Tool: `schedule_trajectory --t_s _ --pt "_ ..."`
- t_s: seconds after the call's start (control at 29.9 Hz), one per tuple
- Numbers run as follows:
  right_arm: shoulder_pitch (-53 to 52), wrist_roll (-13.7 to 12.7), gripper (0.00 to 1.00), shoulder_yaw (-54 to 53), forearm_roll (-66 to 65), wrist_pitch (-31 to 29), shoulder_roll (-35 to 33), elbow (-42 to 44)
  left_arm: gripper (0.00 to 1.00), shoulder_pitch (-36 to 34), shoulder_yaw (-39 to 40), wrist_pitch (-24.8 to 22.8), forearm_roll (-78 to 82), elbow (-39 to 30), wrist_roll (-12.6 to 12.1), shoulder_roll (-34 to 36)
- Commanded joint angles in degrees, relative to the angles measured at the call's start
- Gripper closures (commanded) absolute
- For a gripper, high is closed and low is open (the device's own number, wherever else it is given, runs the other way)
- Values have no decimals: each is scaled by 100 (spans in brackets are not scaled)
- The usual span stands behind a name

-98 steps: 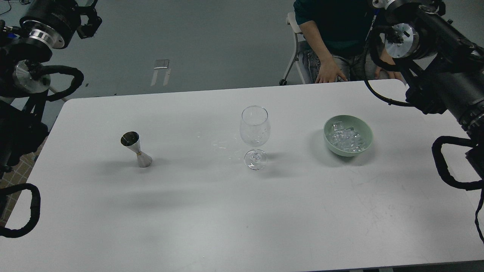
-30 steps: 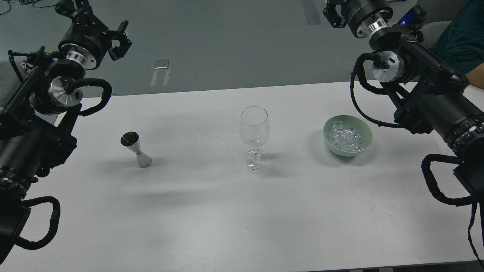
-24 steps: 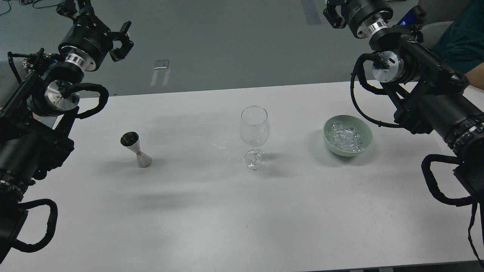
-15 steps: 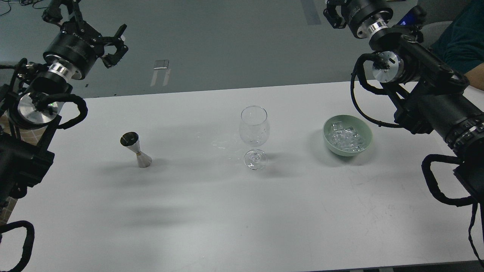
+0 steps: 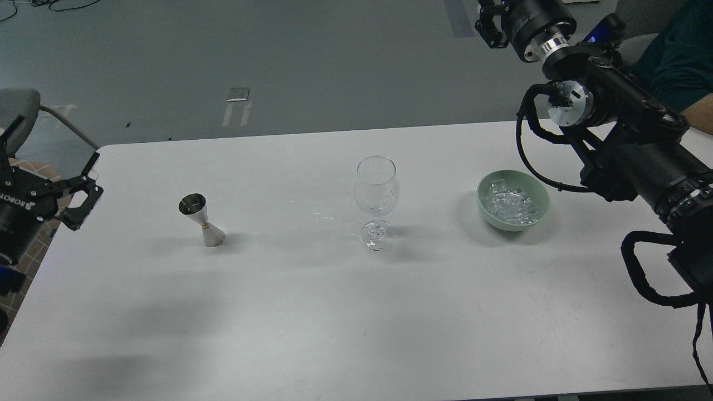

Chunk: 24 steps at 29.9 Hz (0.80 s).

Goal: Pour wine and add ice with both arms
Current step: 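Reach the left gripper to the metal jigger and close on it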

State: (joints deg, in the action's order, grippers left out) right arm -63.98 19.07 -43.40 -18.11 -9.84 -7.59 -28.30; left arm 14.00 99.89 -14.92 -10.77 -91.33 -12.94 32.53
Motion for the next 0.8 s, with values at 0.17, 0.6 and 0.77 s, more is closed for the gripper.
schedule_trajectory --t_s 0.17,0.6,0.77 --pt "-1 -9 0 112 1 0 3 0 5 876 207 76 66 -131 -411 -1177" --pt "8 -27 0 121 1 8 -6 0 3 280 -233 454 839 475 -543 -2382" --pt "17 -27 0 121 1 17 -6 0 3 -116 -242 683 1068 897 -517 -2620"
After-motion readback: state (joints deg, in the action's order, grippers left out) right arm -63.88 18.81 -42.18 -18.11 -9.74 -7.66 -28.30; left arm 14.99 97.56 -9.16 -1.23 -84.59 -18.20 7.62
